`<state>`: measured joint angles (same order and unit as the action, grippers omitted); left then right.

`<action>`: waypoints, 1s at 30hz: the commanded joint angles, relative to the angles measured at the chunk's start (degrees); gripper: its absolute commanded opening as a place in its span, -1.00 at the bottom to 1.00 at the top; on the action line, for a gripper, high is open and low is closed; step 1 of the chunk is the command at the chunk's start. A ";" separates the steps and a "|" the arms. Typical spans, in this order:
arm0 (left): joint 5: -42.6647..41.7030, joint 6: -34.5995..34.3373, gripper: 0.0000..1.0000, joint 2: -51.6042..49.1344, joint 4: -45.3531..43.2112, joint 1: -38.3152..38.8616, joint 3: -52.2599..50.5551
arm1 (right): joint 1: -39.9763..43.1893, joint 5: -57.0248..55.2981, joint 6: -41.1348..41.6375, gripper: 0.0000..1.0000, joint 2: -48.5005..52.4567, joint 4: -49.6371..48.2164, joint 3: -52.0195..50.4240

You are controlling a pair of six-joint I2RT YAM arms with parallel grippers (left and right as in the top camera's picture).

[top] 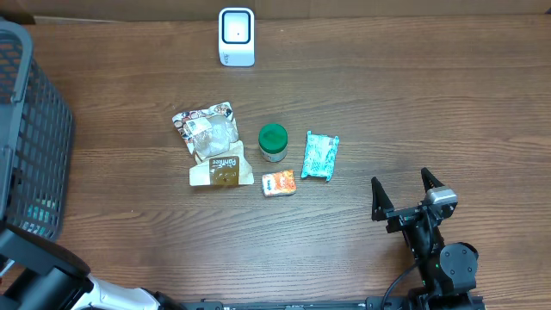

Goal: Scan the item barcode
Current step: 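Grasp the last pale packet at the basket bottom, then lift the pale packet out and carry it toward the scanner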

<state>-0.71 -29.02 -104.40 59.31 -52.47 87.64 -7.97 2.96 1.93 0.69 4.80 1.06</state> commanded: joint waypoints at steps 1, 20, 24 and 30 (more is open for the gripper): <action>-0.22 -1.46 0.32 -0.39 -3.67 0.33 -5.14 | 0.17 -0.35 0.24 1.00 -0.52 -0.20 -0.59; 2.14 0.74 0.18 -6.95 -14.64 0.33 -15.17 | 0.17 -0.35 0.24 1.00 -0.52 -0.20 -0.59; 3.50 0.76 -0.25 -7.23 -14.67 0.31 -15.10 | 0.17 -0.35 0.24 1.00 -0.52 -0.20 -0.59; 4.55 3.21 -0.92 -7.23 -14.14 0.31 -14.34 | 0.17 -0.35 0.24 1.00 -0.52 -0.22 -0.59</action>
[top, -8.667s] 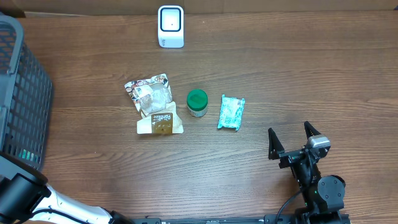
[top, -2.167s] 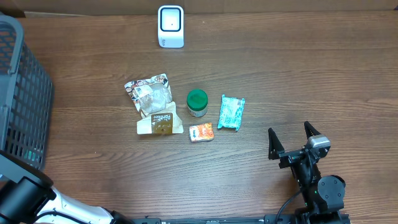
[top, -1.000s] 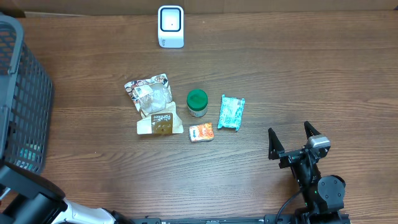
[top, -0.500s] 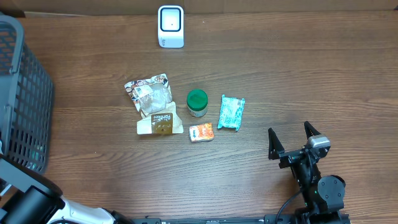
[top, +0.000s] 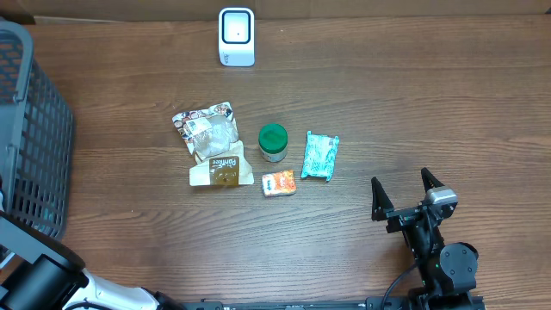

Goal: Scan the item barcode
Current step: 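Lift the pale packet out and carry it toward the scanner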

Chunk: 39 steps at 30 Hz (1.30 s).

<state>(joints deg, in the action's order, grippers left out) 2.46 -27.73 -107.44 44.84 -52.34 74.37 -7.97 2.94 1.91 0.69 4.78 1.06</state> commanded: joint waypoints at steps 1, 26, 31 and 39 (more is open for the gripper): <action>1.38 2.01 -0.92 -4.20 1.05 0.13 -0.57 | 0.17 -0.33 0.26 1.00 -0.52 -0.17 -0.59; -14.82 0.76 -0.92 19.61 27.65 3.41 39.45 | 0.17 -0.33 0.26 1.00 -0.52 -0.17 -0.59; -14.36 6.82 -0.91 23.61 31.19 15.04 39.34 | 0.17 -0.35 0.26 1.00 -0.52 -0.17 -0.59; -12.26 14.40 -0.92 23.32 35.04 41.27 32.68 | 0.17 -0.33 0.26 1.00 -0.52 -0.17 -0.59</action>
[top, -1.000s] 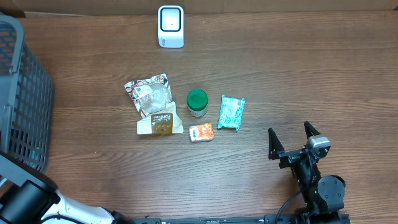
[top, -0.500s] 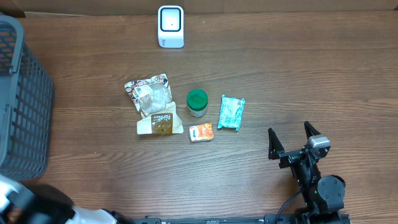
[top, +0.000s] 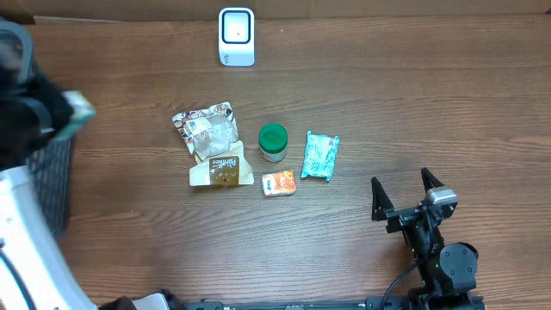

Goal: Scan the item barcode
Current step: 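Lift the pale packet out and carry it toward the scanner, then hold the pale packet up to the scanner face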

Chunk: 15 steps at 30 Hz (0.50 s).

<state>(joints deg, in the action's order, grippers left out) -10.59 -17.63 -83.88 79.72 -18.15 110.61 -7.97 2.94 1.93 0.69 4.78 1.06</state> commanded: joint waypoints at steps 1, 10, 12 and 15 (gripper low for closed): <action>1.77 4.31 -0.91 -0.26 -0.28 10.08 -5.42 | 0.17 -0.35 0.24 1.00 -0.52 -0.17 -0.59; 5.49 2.64 -0.92 -0.50 -16.00 32.11 -27.91 | 0.17 -0.33 0.24 1.00 -0.52 -0.17 -0.59; 5.46 1.57 -0.92 -0.79 -20.31 34.53 -31.67 | 0.17 -0.33 0.24 1.00 -0.52 -0.17 -0.59; 5.46 0.15 -0.91 -1.62 -25.62 36.63 -34.86 | 0.17 -0.35 0.24 1.00 -0.52 -0.17 -0.59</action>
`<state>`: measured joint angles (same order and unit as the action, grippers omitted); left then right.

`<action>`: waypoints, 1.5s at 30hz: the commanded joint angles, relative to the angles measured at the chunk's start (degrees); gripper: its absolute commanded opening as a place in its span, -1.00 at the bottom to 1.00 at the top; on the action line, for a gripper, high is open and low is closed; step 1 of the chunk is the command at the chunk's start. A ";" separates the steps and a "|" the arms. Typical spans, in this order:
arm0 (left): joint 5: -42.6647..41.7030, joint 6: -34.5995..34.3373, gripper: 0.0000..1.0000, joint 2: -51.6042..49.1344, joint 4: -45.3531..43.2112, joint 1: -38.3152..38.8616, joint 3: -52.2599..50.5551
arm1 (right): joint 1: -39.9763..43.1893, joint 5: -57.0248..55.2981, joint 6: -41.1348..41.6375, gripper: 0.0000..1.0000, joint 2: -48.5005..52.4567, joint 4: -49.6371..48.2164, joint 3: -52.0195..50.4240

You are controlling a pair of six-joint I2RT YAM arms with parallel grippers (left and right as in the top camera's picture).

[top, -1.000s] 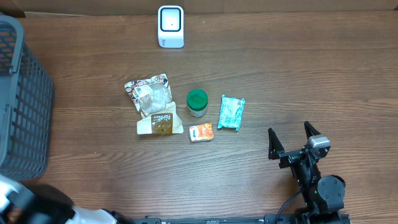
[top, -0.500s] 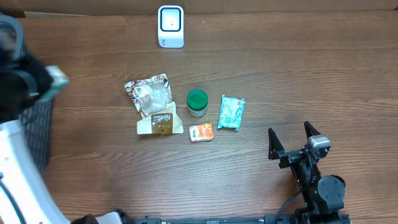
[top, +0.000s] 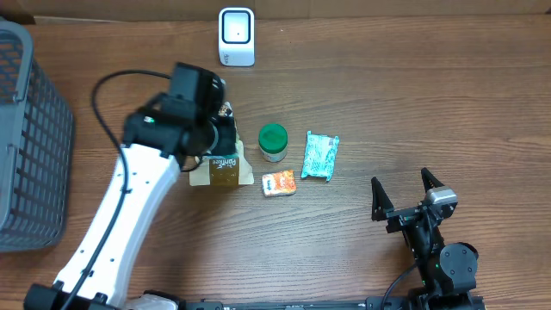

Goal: Scan the item barcode
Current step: 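Hold the pale packet up to the scanner face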

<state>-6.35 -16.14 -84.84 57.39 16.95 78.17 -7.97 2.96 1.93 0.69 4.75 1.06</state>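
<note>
The white barcode scanner (top: 236, 36) stands at the back of the table. Before it lie a silver snack packet (top: 205, 110), a brown packet (top: 225, 170), a green-lidded jar (top: 273, 142), a teal packet (top: 320, 156) and a small orange packet (top: 278, 182). My left arm reaches in from the lower left. Its dark wrist covers most of the silver packet, and the left gripper (top: 220, 136) sits beneath it with its fingers hidden. My right gripper (top: 402, 191) rests open near the front right, holding nothing.
A grey wire basket (top: 26, 129) fills the left edge of the table. The right arm's base (top: 448, 263) sits at the front right. Cardboard runs along the far edge behind the scanner.
The left arm was a blur over the basket at the left edge, with a small teal thing at its tip. Now it stretches to the table's middle, over the silver packet. The right arm is unmoved.
First the left arm lay low at the front left beside the basket, where a teal patch showed inside. A second later it was still there and the patch was gone. Then the arm was raised over the basket, and now it is over the packets.
</note>
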 commanded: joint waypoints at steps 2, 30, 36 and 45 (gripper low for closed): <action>1.22 -2.05 -0.92 -1.70 -7.13 2.38 -3.41 | 0.17 -0.37 0.24 1.00 -0.52 -0.15 -0.59; 7.56 0.02 -0.91 -25.79 -26.86 4.11 2.19 | 0.17 -0.37 0.24 1.00 -0.52 -0.15 -0.59; 5.18 -0.24 -0.92 -27.12 -23.45 4.09 2.12 | 0.17 -0.35 0.24 1.00 -0.52 -0.15 -0.59; 4.79 -5.73 -0.92 -31.23 -23.10 4.09 2.01 | 0.17 -0.35 0.24 1.00 -0.52 -0.15 -0.59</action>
<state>-0.43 -18.06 -113.99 34.11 20.64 79.13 -7.97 2.94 1.93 0.69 4.78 1.06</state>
